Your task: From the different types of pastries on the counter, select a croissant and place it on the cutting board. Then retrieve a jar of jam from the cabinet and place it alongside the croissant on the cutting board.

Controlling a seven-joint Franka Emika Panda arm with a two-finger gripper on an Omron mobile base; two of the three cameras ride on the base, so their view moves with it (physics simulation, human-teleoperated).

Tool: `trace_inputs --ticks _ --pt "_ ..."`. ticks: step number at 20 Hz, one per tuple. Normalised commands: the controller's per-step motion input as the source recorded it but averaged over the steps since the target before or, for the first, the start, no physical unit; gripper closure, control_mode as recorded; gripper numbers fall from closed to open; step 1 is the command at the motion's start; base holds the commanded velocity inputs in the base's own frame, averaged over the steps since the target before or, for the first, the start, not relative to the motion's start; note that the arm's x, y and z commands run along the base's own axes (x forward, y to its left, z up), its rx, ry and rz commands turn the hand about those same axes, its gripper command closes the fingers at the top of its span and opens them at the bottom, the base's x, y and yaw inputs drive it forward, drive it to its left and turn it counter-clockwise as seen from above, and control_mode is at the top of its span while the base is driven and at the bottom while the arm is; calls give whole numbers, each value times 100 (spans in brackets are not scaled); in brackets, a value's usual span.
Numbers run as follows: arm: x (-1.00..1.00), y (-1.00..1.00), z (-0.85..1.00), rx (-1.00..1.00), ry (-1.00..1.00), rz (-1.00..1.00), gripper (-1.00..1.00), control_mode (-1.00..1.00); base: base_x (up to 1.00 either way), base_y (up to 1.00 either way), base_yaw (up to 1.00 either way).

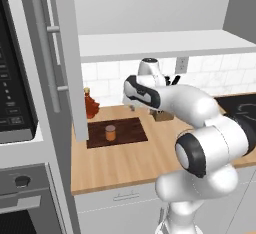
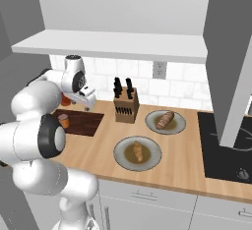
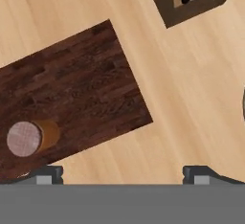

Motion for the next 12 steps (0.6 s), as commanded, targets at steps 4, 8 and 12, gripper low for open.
trace_inputs --ticks 4,8,12 --pt "-100 -14 -100 -17 2 9 -100 -100 0 0 0" --pt "-2 -38 -4 1 -8 9 -100 -100 0 0 0" --pt "75 -100 61 12 18 33 -100 -100 0 0 0"
